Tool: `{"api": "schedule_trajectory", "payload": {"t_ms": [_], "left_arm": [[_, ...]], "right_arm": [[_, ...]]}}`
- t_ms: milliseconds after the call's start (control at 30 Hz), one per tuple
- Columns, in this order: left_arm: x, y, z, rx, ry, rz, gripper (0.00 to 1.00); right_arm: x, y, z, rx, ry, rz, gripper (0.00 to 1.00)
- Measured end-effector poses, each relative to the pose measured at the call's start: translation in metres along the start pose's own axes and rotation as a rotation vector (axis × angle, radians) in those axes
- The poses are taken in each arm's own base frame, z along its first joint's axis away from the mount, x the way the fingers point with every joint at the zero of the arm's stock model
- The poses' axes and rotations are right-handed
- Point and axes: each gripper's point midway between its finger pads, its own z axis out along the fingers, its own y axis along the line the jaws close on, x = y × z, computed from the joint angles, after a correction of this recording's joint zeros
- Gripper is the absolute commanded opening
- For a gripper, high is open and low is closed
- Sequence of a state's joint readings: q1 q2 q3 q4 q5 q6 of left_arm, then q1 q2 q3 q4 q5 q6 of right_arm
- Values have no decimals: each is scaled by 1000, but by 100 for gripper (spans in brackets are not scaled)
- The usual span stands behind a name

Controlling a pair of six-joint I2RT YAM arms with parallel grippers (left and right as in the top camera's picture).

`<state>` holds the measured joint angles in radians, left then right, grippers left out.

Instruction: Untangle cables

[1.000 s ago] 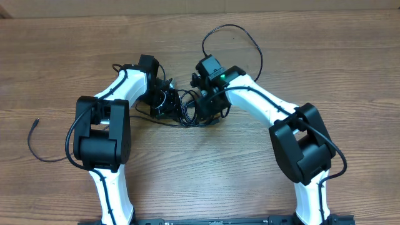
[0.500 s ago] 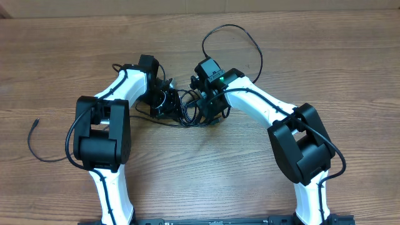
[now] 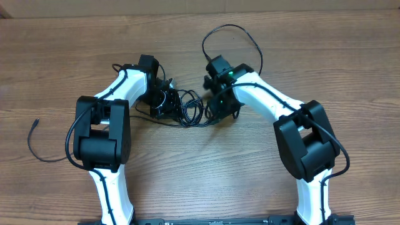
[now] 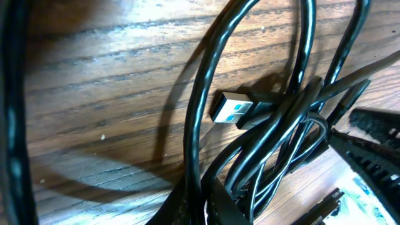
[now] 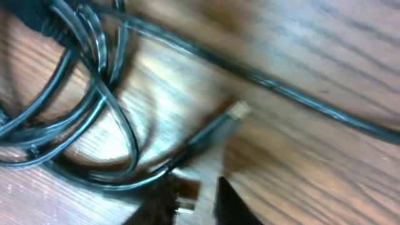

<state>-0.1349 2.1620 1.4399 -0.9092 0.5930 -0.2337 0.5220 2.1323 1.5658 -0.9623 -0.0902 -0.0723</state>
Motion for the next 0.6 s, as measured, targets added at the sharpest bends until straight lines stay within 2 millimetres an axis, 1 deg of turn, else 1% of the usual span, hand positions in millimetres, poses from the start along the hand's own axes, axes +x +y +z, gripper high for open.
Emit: {"api": "schedule_trajectory", "payload": {"t_ms": [33, 100, 133, 400, 600], "left_arm": [[0, 0, 0, 0, -1, 1, 12], [-1, 0, 0, 1, -3, 2, 12], [-1, 0, 0, 1, -4, 3, 12], [-1, -1, 0, 2, -4, 3, 13], [-1, -1, 0, 2, -4, 3, 13]], "right_arm": [[-2, -2, 0, -2, -9, 4, 36], [-4, -1, 0, -12, -18, -4, 43], [-6, 1, 0, -22, -24, -17, 44], [-13, 16, -1, -86, -57, -95, 45], [-18, 27, 1, -89, -76, -130, 43]]}}
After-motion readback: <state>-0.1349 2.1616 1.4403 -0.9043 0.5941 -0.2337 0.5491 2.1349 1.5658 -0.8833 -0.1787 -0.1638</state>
